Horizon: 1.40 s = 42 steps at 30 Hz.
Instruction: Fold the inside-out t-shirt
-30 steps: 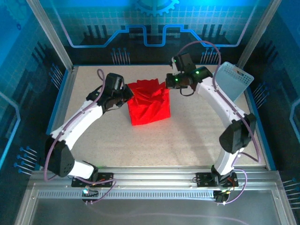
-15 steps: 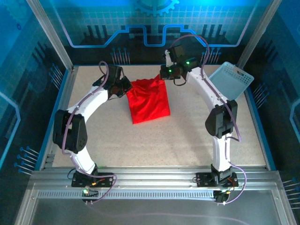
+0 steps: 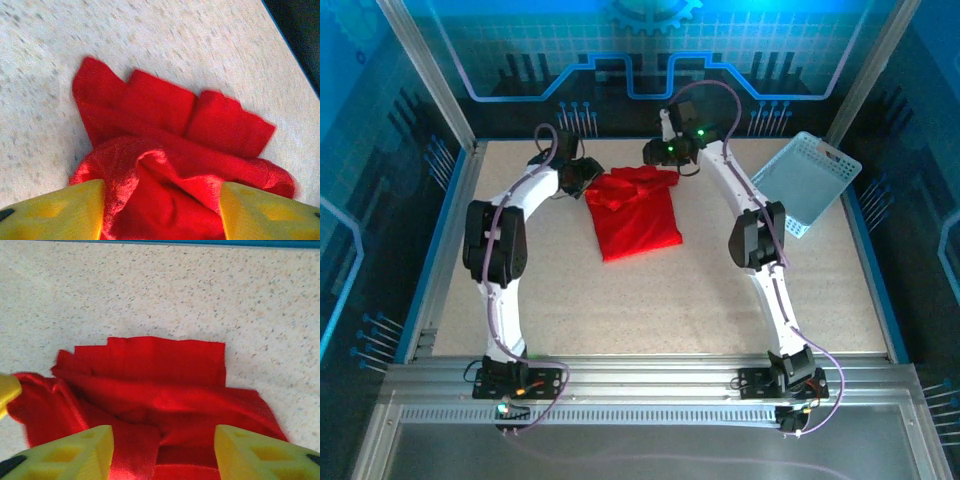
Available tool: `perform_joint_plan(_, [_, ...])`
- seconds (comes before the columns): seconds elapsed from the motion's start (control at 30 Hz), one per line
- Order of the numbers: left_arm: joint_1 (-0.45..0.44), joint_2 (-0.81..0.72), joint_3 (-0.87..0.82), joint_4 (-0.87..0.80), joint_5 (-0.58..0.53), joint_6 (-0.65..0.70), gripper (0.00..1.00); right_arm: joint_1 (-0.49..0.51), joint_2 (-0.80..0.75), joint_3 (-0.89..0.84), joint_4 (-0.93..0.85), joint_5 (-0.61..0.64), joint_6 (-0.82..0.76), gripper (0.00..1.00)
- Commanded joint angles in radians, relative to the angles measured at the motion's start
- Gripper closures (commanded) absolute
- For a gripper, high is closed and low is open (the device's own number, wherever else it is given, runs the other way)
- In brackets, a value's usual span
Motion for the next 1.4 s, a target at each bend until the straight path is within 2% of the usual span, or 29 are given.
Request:
perform_joint_plan(0.0, [0.043,0.023,0.115,-0.147,-0.016,0.055,0.31,-0.034,-0.002,0.069,-0.057,-0.015,-0.021,0.41])
perform_joint_plan(0.1, [0.021,-0.06,0.074,-0.184,-0.062,0.141,0.3,-0.031,-0.084,-0.055,-0.049,-0.016,-0.091,0.43])
perform_joint_plan(0.23, [-0.038,-0.218,-0.123,-0.11,-0.075,0.198,0.34,-0.007,-0.288,-0.439,0.12,0.006,-0.175,0.44])
perform_joint_plan(0.3, [-0.076,-0.263,-0.203,-0.051,-0.043,0.207,0.38,0.005,-0.348,-0.573,0.182,0.009,-0.2,0.45])
perform_joint_plan(0.4, [-0.135,-0.225,-0.197,-0.056,-0.021,0.233,0.42,0.015,-0.347,-0.627,0.191,0.039,-0.197,0.46])
perform_joint_plan(0.5, [-0.169,-0.154,-0.157,-0.076,-0.01,0.236,0.45,0.015,-0.278,-0.583,0.165,0.043,-0.187,0.48])
perform_joint_plan(0.7, [-0.18,-0.052,-0.111,-0.061,0.03,0.214,0.48,0.032,-0.154,-0.5,0.139,0.022,-0.188,0.5])
perform_joint_plan(0.9, [-0.178,0.024,-0.024,-0.048,-0.017,0.227,0.52,0.039,-0.062,-0.388,0.114,-0.001,-0.165,0.5])
perform_joint_plan(1.07, [-0.15,0.105,0.099,-0.05,-0.019,0.222,0.57,0.041,0.018,-0.26,0.072,0.016,-0.153,0.5])
perform_joint_plan(1.37, [-0.07,0.263,0.318,-0.079,0.004,0.199,0.58,0.031,0.161,-0.004,0.061,0.014,-0.128,0.51])
